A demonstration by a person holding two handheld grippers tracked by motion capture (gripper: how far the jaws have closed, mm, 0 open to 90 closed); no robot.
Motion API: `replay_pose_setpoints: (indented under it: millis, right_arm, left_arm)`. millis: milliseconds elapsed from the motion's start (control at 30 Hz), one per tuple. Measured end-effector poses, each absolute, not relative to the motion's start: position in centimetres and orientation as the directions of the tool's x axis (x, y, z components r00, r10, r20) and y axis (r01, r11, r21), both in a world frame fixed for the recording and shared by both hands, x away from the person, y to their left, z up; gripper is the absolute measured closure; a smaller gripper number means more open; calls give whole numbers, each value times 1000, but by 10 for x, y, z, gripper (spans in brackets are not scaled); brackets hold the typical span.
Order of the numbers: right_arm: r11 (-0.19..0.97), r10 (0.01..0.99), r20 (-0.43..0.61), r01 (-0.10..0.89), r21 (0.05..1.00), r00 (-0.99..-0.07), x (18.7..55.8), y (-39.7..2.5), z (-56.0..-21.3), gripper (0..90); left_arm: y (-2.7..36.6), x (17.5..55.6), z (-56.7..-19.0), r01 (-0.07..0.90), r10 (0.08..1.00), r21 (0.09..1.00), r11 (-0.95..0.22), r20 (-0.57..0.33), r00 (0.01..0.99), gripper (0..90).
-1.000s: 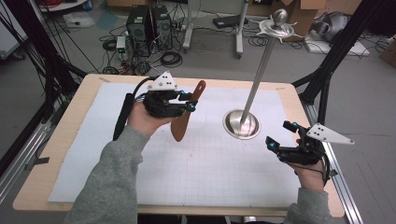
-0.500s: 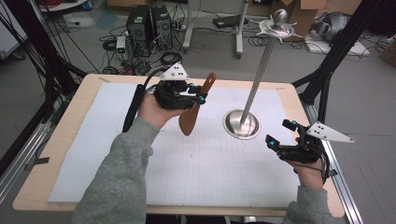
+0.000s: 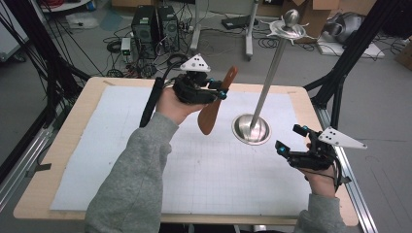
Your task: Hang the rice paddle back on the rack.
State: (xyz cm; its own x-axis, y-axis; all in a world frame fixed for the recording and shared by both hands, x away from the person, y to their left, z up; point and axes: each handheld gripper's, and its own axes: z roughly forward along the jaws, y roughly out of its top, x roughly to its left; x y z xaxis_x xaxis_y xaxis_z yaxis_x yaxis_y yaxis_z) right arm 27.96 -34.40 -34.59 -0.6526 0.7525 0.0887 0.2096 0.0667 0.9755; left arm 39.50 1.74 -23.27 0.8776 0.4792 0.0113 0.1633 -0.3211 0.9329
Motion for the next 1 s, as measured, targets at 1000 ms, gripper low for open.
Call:
replay_pose_setpoints:
  millis: [1000]
  right_arm:
    - [61, 758, 94, 213, 975, -646, 274, -350, -347, 48]
  left_arm:
    - [-7, 417, -179, 148, 470, 938, -314, 18, 883, 652]
